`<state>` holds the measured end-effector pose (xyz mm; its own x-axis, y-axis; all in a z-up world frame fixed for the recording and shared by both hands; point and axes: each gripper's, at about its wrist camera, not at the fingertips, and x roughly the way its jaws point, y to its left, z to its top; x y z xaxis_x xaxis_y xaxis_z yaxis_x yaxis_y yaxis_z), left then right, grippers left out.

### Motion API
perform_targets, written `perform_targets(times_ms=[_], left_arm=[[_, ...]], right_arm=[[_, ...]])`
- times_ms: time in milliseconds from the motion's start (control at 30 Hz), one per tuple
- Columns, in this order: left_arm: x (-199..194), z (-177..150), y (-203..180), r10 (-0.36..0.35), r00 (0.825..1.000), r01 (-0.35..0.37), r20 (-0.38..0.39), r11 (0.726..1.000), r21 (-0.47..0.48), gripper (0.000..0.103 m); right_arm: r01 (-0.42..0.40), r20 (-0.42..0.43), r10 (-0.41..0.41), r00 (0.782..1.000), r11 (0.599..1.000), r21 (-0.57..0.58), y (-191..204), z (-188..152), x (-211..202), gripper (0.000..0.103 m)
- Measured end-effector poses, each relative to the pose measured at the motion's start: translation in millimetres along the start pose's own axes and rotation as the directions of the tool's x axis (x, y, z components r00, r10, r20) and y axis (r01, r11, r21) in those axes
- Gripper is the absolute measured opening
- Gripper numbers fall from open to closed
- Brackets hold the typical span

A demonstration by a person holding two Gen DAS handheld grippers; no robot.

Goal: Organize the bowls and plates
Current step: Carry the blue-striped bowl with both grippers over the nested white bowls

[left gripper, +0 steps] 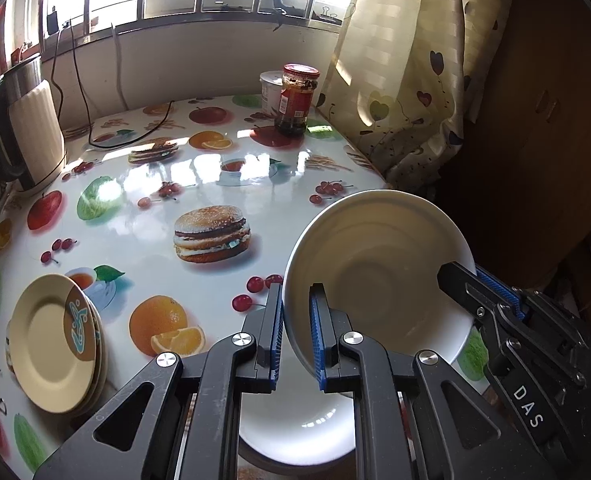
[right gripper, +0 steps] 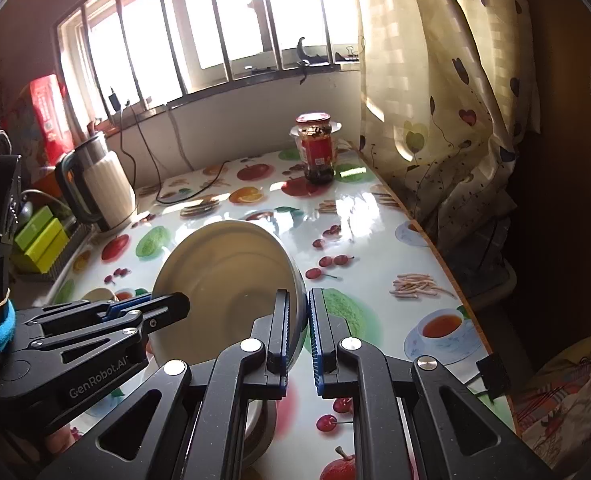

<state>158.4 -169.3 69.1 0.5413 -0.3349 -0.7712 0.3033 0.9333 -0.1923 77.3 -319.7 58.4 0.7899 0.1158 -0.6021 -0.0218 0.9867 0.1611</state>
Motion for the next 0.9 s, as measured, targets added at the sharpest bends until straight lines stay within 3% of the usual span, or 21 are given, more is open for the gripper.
perform_targets(times_ms=[900], left_arm=[[-8,-38,35,0.014,0.998,-0.018,-0.055,0.998,-0.064,0.013]], right_arm=[[-0.05,-0.085,0.05,0.995,0.999,0.0,34,-38,7,0.011]])
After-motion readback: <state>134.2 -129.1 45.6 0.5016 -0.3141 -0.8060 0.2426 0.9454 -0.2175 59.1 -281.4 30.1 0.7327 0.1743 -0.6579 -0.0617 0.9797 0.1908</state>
